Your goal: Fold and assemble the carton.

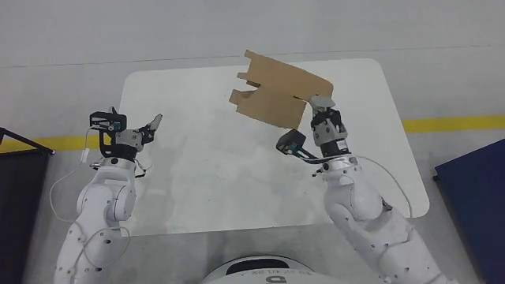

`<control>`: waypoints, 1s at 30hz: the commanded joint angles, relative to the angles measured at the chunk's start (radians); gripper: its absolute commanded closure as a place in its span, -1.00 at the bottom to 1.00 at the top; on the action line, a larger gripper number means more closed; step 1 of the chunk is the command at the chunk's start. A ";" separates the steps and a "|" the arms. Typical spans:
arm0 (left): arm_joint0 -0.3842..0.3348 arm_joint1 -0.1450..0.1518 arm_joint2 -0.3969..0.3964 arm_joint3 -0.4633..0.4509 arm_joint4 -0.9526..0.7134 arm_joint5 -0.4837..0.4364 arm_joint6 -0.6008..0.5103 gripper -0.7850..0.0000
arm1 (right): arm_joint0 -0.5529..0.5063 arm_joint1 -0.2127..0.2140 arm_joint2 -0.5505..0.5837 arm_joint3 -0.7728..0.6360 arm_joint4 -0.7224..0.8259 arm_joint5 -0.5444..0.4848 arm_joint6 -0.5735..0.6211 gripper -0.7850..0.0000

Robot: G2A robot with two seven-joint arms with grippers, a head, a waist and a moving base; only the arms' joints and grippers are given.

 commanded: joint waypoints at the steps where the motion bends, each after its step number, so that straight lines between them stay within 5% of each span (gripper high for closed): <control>1: 0.000 0.000 0.000 0.000 0.000 0.000 0.000 -1.00 | 0.005 0.001 0.046 -0.002 0.317 -0.119 -0.064 1.00; 11: 0.000 0.000 0.000 0.000 0.000 0.000 0.000 -1.00 | 0.045 -0.005 0.161 0.085 0.974 -0.426 -0.194 1.00; 24: 0.000 0.000 0.000 0.000 0.000 0.000 0.000 -1.00 | 0.112 -0.021 0.124 0.231 1.675 -0.916 -0.395 1.00; 30: 0.000 0.000 0.000 0.000 0.000 0.000 0.000 -1.00 | 0.143 -0.030 0.080 0.273 1.862 -0.979 -0.377 1.00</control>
